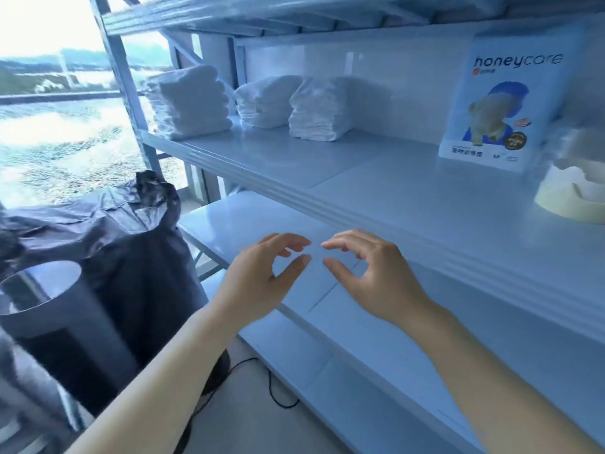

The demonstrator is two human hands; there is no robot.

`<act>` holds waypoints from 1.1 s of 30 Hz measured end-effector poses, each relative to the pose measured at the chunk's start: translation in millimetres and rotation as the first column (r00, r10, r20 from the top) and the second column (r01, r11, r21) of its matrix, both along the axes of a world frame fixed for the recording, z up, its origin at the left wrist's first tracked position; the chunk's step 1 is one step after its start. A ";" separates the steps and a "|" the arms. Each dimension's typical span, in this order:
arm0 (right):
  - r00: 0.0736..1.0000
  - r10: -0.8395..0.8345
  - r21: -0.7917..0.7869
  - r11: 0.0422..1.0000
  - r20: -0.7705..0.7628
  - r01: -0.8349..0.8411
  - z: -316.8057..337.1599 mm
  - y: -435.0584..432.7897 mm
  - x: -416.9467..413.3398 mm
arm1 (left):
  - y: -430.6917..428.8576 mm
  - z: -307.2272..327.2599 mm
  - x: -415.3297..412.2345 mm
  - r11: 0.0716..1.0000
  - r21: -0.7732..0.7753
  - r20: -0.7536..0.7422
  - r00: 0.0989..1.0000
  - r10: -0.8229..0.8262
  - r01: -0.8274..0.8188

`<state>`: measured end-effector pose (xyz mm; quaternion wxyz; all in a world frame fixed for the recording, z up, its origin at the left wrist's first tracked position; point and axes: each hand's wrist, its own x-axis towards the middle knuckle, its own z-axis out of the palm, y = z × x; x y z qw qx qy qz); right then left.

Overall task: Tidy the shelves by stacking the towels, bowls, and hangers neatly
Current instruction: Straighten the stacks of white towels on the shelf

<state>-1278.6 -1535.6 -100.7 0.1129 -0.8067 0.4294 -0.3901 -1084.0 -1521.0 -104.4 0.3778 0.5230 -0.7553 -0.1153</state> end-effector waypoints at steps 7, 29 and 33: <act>0.987 0.160 -0.005 0.987 0.014 -0.159 -2.7 -58.0 103.5 | -20.7 -3.8 105.7 0.985 0.011 0.010 0.985 0.174 -0.174; 0.910 0.341 -0.151 0.912 -0.234 -0.380 77.0 -349.9 235.2 | -287.3 44.7 220.7 0.931 -0.129 -0.024 0.939 0.342 -0.342; 0.904 0.368 -0.155 0.902 -0.217 -0.404 76.9 -400.0 252.4 | -332.8 46.2 233.7 0.918 -0.135 -0.024 0.927 0.373 -0.373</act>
